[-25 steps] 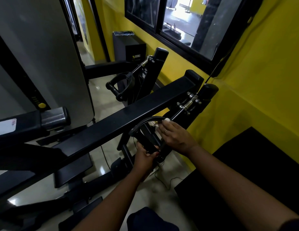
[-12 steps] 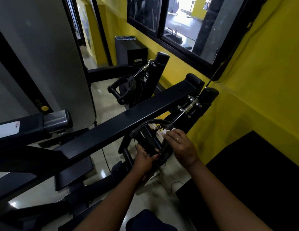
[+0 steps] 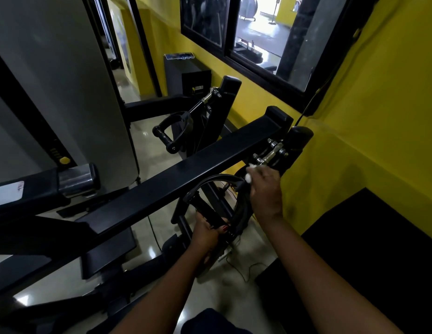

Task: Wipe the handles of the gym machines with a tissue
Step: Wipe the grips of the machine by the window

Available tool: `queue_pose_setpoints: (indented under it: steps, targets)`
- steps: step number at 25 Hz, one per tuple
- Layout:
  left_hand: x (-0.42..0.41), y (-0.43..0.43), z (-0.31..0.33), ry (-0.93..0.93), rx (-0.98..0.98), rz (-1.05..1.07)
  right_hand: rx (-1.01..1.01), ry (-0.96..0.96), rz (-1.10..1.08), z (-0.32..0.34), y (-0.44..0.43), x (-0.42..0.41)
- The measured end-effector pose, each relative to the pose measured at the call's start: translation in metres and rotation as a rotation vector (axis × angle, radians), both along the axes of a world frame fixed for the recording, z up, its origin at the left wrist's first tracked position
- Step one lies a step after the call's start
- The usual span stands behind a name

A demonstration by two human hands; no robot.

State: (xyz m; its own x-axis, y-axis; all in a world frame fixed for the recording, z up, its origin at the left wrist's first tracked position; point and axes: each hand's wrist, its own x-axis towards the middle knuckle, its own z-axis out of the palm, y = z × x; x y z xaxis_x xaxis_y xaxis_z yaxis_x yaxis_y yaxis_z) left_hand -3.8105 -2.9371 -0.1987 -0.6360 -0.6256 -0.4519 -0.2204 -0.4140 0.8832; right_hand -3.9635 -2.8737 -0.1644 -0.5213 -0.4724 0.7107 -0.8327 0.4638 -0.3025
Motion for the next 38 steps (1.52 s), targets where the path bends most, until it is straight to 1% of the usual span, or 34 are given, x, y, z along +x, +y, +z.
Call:
queue_pose_setpoints:
  steps: [2,3,6,7,9,10,11,12,13,14,16,18,20,21,22,23,25,26,27,28,29,32,33,34,35,36,38]
  targets:
    - [-0.002,-0.002,-0.003,-0.019,-0.003,-0.002,0.138,0.171,0.173,0.001,0.007,-0.013]
    - [-0.003,-0.003,-0.002,-0.024,-0.005,-0.002,0.15,0.197,0.177,0.005,0.007,-0.025]
    - [-0.004,-0.005,-0.001,-0.037,-0.014,-0.01,0.077,0.074,-0.053,0.008,-0.007,-0.034]
    - [-0.004,-0.006,-0.002,-0.04,-0.023,-0.012,0.114,0.073,-0.049,0.005,-0.014,-0.026]
    - [-0.005,-0.008,-0.004,-0.048,-0.025,-0.011,0.229,0.155,0.088,0.0,-0.017,-0.016]
    - [-0.006,-0.009,-0.005,-0.056,-0.022,-0.013,0.249,0.193,0.133,-0.001,-0.014,-0.018]
    - [-0.006,-0.009,-0.005,-0.059,-0.016,-0.012,0.209,0.189,0.135,0.0,-0.011,-0.02]
    - [-0.006,-0.01,-0.006,-0.063,-0.01,-0.016,0.105,0.138,0.083,0.001,-0.007,-0.018]
    - [-0.006,-0.011,-0.008,-0.063,-0.012,-0.019,-0.045,0.009,0.011,0.001,-0.005,-0.01]
    - [-0.006,-0.01,-0.008,-0.065,-0.019,-0.023,-0.224,-0.205,-0.06,0.001,-0.006,0.004]
    - [-0.005,-0.012,-0.007,-0.067,-0.021,-0.024,-0.551,-0.732,-0.139,0.007,-0.016,0.033]
    - [-0.008,-0.015,-0.007,-0.077,-0.031,-0.021,-0.75,-1.233,-0.168,0.011,-0.028,0.017]
    - [-0.009,-0.018,-0.007,-0.087,-0.051,-0.023,-0.911,-1.721,-0.07,0.018,-0.032,-0.017]
    - [-0.01,-0.019,-0.01,-0.082,-0.052,-0.015,-0.953,-1.876,0.004,0.019,-0.03,-0.029]
    - [-0.011,-0.019,-0.012,-0.083,-0.057,-0.015,-0.962,-1.942,0.094,0.02,-0.027,-0.032]
    - [-0.011,-0.019,-0.013,-0.085,-0.074,-0.014,-0.936,-1.961,0.199,0.019,-0.025,-0.031]
    - [-0.011,-0.018,-0.014,-0.086,-0.097,-0.001,-0.793,-1.911,0.243,0.021,-0.023,-0.022]
    - [-0.011,-0.017,-0.014,-0.076,-0.085,0.004,-0.79,-1.911,0.183,0.025,-0.022,-0.02]
    - [-0.011,-0.017,-0.013,-0.065,-0.077,0.004,-0.833,-1.875,0.148,0.031,-0.021,-0.018]
    - [-0.011,-0.017,-0.011,-0.067,-0.076,0.0,-0.901,-1.829,0.062,0.033,-0.023,-0.017]
    - [-0.011,-0.018,-0.01,-0.076,-0.077,-0.002,-0.916,-1.728,-0.037,0.034,-0.024,-0.013]
    - [-0.01,-0.02,-0.013,-0.113,-0.084,-0.009,-1.071,-1.453,-0.126,0.025,-0.025,0.02]
    - [-0.01,-0.02,-0.014,-0.11,-0.094,-0.006,-0.994,-1.316,-0.179,0.022,-0.024,0.031]
    - [-0.009,-0.02,-0.015,-0.107,-0.096,-0.007,-0.864,-1.153,-0.217,0.021,-0.023,0.037]
    - [-0.009,-0.019,-0.015,-0.093,-0.088,-0.007,-0.743,-1.005,-0.201,0.02,-0.022,0.039]
    - [-0.009,-0.019,-0.014,-0.082,-0.075,-0.006,-0.664,-0.87,-0.172,0.018,-0.02,0.033]
    - [-0.009,-0.018,-0.01,-0.066,-0.059,-0.008,-0.558,-0.655,-0.145,0.019,-0.02,0.021]
